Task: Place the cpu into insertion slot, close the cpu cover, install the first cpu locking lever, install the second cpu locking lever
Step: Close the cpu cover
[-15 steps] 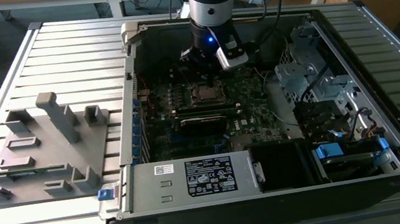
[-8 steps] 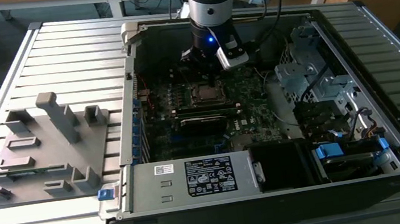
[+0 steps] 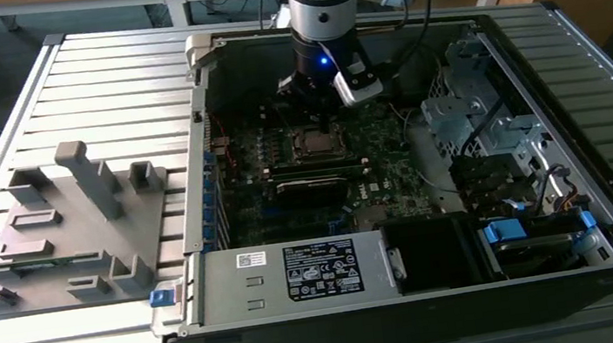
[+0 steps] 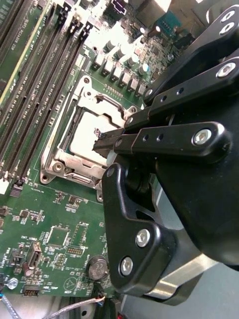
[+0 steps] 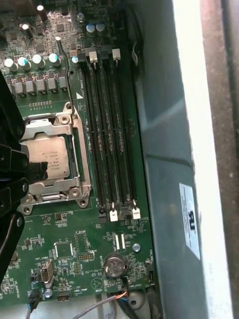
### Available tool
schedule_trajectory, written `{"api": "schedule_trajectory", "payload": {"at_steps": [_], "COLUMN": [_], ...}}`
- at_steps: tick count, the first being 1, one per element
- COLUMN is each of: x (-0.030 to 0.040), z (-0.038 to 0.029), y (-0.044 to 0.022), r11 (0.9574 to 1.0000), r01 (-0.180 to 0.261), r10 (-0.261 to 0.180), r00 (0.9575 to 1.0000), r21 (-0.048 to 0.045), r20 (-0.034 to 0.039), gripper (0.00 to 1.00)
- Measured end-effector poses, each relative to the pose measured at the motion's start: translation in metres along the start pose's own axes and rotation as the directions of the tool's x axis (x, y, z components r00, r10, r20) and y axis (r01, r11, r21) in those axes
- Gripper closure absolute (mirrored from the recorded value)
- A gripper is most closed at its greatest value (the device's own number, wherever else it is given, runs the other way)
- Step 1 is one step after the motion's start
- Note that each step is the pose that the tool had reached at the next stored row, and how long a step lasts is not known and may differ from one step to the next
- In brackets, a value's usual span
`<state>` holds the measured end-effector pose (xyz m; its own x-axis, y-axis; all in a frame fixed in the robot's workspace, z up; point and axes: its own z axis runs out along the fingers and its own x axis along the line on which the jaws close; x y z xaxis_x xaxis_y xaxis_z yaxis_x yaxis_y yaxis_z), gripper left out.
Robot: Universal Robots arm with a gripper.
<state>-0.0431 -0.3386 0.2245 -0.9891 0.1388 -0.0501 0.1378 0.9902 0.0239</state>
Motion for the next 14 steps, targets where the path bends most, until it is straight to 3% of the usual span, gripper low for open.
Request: {"api": "schedule_trajectory", "payload": {"at_steps": [5, 7, 8, 14], "x": [0.0000, -0.0001, -0.0001, 0.0000], "z": [0.0000, 0.0003, 0.0001, 0.0021], "y": [-0.0001, 0.0000, 0.0000, 0.0000], "r11": [1.0000, 1.0000, 1.0000, 1.0000], "r01": [0.005, 0.004, 0.004, 0.004], "r10": [-0.005, -0.004, -0.004, -0.004], "r00": [1.0000, 0.9999, 0.9998, 0.9998], "r21": [0.0005, 0.0020, 0.0030, 0.0029], "r20": [-0.0007, -0.0159, -0.0198, -0.0211], "gripper": [0.90, 0.90, 0.90, 0.90]}}
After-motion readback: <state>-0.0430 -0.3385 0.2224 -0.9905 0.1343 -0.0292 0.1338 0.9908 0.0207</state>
